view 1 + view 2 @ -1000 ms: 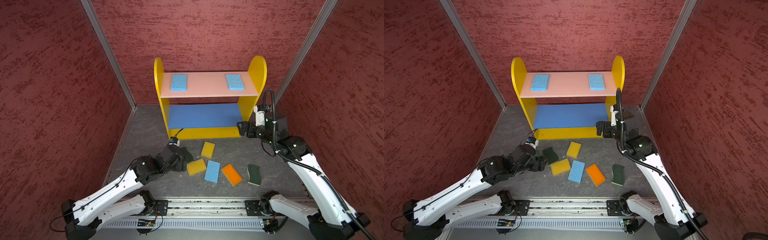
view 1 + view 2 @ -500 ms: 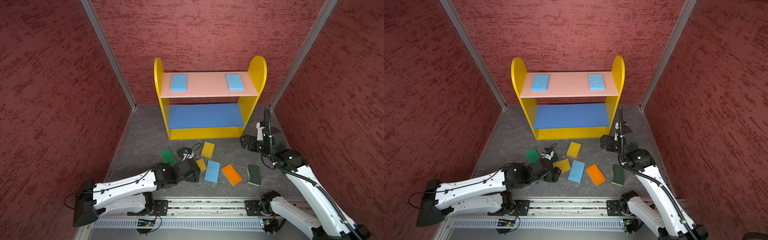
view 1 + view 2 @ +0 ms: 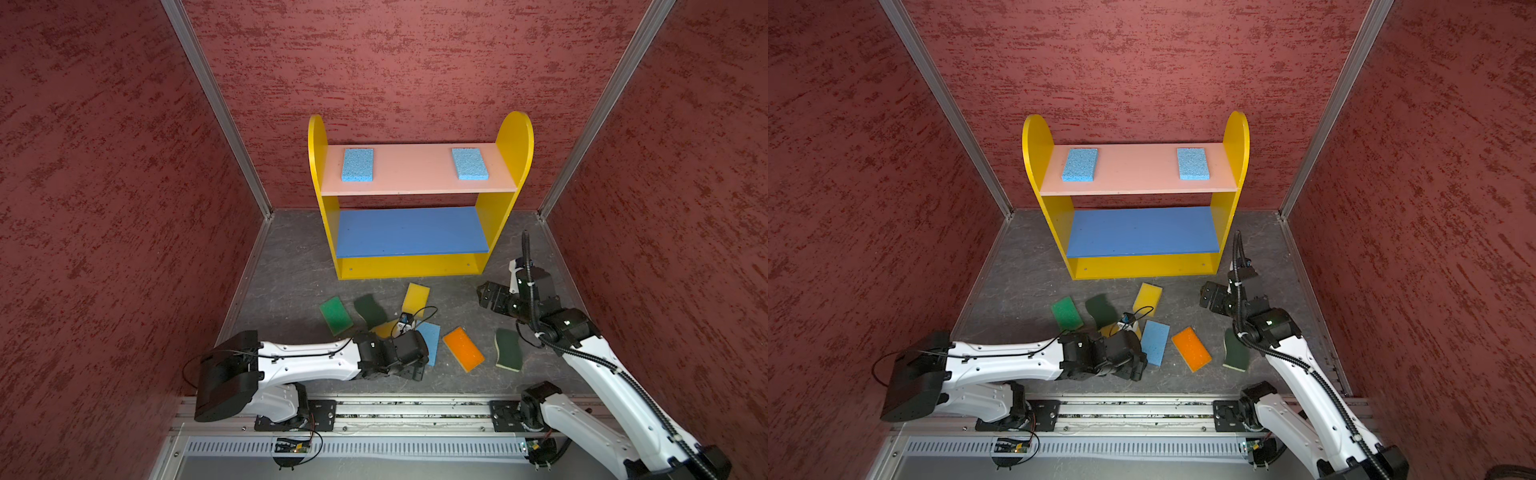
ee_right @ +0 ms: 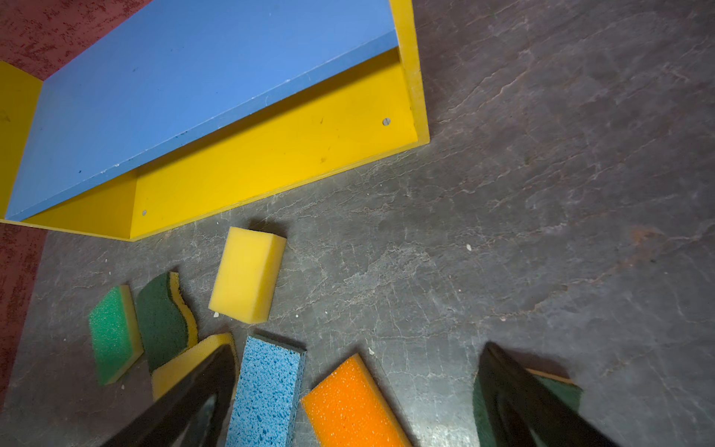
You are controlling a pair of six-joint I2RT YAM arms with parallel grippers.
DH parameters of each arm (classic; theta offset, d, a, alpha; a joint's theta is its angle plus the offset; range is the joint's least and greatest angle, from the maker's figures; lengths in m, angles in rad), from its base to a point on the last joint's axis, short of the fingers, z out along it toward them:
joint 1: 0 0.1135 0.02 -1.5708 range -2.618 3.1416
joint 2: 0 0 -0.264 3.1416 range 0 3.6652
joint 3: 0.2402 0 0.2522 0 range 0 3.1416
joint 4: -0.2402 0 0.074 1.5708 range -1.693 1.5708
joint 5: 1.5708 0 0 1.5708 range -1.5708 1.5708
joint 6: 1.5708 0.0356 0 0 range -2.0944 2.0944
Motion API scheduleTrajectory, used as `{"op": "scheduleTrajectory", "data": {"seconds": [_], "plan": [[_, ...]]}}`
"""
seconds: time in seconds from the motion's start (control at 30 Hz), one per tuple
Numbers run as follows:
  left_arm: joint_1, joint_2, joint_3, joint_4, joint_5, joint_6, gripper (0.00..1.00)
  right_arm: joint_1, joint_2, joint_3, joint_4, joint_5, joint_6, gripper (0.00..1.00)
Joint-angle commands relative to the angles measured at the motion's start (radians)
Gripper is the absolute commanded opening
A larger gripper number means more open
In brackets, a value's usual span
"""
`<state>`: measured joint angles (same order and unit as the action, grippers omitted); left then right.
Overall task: Arrange cleaning sponges on a shelf
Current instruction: Pick up the cleaning sponge from the bottom-center of the table.
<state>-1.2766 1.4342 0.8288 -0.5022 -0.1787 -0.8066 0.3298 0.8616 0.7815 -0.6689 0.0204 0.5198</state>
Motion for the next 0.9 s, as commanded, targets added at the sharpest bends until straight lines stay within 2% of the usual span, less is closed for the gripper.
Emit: {"op": "scheduleTrajectory", "data": {"seconds": [0.0,0.27,0.53,0.87], "plan": [[-0.009,0.049,0.043,0.045,0.028,0.027,0.93,-0.010,-0.021,-0.015,0.036,-0.016,0.013,0.99],[0.010,0.159,0.105,0.020,0.067,0.033,0.95,-0.019,-0.044,-0.026,0.024,0.001,0.004,0.99],[0.051,0.217,0.123,0.034,0.120,0.038,0.95,-0.025,-0.049,-0.037,0.022,0.005,0.001,0.99],[0.056,0.294,0.187,0.015,0.148,0.076,0.95,-0.032,-0.032,-0.035,0.031,0.003,-0.007,0.99]]}}
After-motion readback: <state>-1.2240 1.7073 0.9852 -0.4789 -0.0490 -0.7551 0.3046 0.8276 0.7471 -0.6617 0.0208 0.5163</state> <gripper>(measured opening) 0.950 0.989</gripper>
